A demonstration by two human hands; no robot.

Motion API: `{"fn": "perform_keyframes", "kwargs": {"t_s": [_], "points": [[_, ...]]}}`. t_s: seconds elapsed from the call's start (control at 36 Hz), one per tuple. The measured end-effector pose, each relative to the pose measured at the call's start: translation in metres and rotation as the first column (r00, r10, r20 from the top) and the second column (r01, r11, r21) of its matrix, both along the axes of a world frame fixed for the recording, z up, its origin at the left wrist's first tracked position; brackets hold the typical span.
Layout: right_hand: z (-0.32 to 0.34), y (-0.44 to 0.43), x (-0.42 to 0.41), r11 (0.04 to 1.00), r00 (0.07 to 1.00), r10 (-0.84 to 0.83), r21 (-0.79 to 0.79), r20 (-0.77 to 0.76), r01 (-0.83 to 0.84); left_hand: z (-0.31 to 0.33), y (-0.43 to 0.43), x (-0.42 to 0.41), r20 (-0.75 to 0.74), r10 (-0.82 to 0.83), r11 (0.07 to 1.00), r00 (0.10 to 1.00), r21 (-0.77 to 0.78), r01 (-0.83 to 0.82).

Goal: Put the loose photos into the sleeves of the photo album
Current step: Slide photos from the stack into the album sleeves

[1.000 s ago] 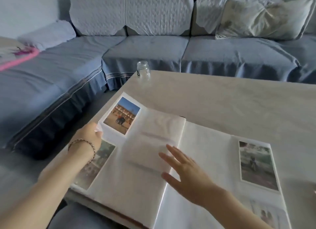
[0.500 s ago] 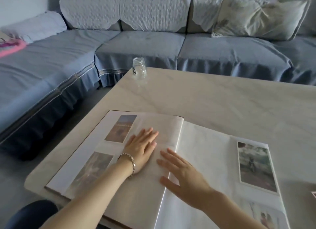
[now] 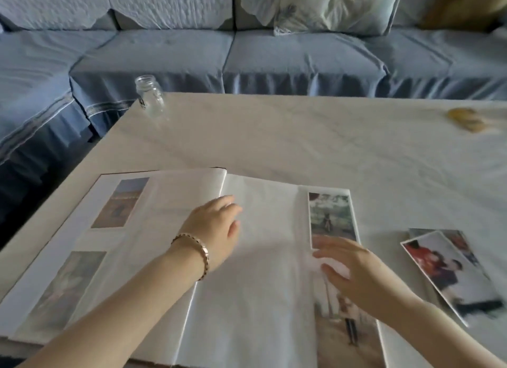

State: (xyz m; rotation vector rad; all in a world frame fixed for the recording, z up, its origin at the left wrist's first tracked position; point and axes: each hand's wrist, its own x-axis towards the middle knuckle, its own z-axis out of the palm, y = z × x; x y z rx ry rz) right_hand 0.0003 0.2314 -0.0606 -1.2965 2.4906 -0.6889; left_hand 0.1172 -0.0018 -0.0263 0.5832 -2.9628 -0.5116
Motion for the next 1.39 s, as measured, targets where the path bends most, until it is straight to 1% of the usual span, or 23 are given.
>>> {"fn": "perform_keyframes", "kwargs": {"t_s": [0.17,0.19,0.25,0.33,0.44,0.5,0.61,0.67,0.72,0.78,0.81,0.83,0.86,0.89,0.92,0.94,0.97,1.0,1.06,1.17,1.25,1.33,1.39], "points": [[0.008,0.077,-0.026,0.936,0.931,-0.351,-0.02,-0.1,0.35,-0.001,0.07,-0.024,0.009,-0.2,0.97,0.98,0.145,0.197],[0.009,0.089,-0.03,0.915,0.911,-0.401,-0.001,-0.099,0.403,-0.003,0.077,-0.027,0.022,-0.223,0.965,0.974,0.145,0.218],[0.015,0.107,-0.035,0.863,0.875,-0.477,0.144,-0.083,0.484,-0.007,0.087,-0.032,0.053,-0.243,0.961,0.968,0.152,0.233],[0.014,0.123,-0.038,0.821,0.862,-0.489,0.261,-0.135,0.507,-0.013,0.096,-0.037,0.092,-0.24,0.965,0.966,0.13,0.227],[0.004,0.128,-0.036,0.814,0.881,-0.398,0.345,-0.255,0.467,-0.019,0.102,-0.039,0.12,-0.242,0.968,0.963,0.091,0.232],[0.003,0.129,-0.036,0.806,0.868,-0.412,0.334,-0.279,0.49,-0.02,0.101,-0.039,0.112,-0.234,0.97,0.966,0.086,0.225],[0.004,0.13,-0.035,0.802,0.847,-0.481,0.277,-0.227,0.53,-0.021,0.098,-0.037,0.121,-0.202,0.976,0.972,0.104,0.19],[0.004,0.13,-0.036,0.786,0.827,-0.497,0.266,-0.263,0.558,-0.021,0.098,-0.037,0.132,-0.201,0.976,0.971,0.116,0.186],[0.003,0.129,-0.036,0.81,0.783,-0.481,0.142,-0.394,0.569,-0.022,0.099,-0.039,0.116,-0.188,0.971,0.975,0.17,0.167],[0.006,0.125,-0.03,0.866,0.742,-0.471,-0.092,-0.477,0.491,-0.019,0.103,-0.041,0.061,-0.132,0.947,0.989,0.304,0.108],[0.007,0.12,-0.026,0.89,0.739,-0.452,-0.194,-0.5,0.413,-0.016,0.107,-0.044,0.034,-0.085,0.91,0.996,0.409,0.064],[0.008,0.114,-0.023,0.912,0.746,-0.409,-0.254,-0.526,0.321,-0.013,0.111,-0.047,0.013,-0.012,0.832,1.0,0.555,0.003],[0.008,0.107,-0.019,0.93,0.76,-0.356,-0.282,-0.543,0.234,-0.009,0.116,-0.05,0.018,0.075,0.682,0.997,0.728,-0.064],[0.009,0.099,-0.015,0.941,0.773,-0.307,-0.301,-0.555,0.157,-0.003,0.119,-0.053,0.067,0.146,0.473,0.987,0.871,-0.129],[0.01,0.091,-0.011,0.948,0.791,-0.256,-0.304,-0.556,0.093,0.002,0.122,-0.055,0.13,0.176,0.27,0.976,0.947,-0.175],[0.011,0.082,-0.006,0.954,0.805,-0.202,-0.298,-0.558,0.033,0.006,0.123,-0.055,0.179,0.177,0.121,0.968,0.972,-0.202],[0.012,0.073,-0.002,0.959,0.817,-0.147,-0.282,-0.558,-0.02,0.009,0.122,-0.054,0.201,0.166,0.043,0.965,0.977,-0.211],[0.011,0.065,0.001,0.961,0.824,-0.095,-0.268,-0.559,-0.071,0.012,0.121,-0.052,0.201,0.173,0.009,0.964,0.979,-0.206],[0.01,0.045,0.007,0.959,0.829,0.002,-0.235,-0.559,-0.161,0.015,0.116,-0.045,0.154,0.246,0.038,0.957,0.985,-0.168],[0.003,0.005,0.015,0.951,0.861,0.016,-0.259,-0.509,-0.171,0.007,0.084,-0.027,0.013,0.448,0.228,0.894,0.965,-0.129],[0.0,-0.024,0.024,0.954,0.921,-0.027,-0.285,-0.389,-0.093,0.001,0.044,-0.01,-0.135,0.621,0.377,0.772,0.915,-0.143],[-0.002,-0.056,0.036,0.97,0.957,0.008,-0.23,-0.29,-0.077,0.001,0.004,0.014,-0.326,0.685,0.582,0.652,0.782,-0.221],[-0.002,-0.081,0.045,0.981,0.97,0.052,-0.171,-0.236,-0.094,0.001,-0.02,0.032,-0.379,0.726,0.604,0.573,0.75,-0.269]]}}
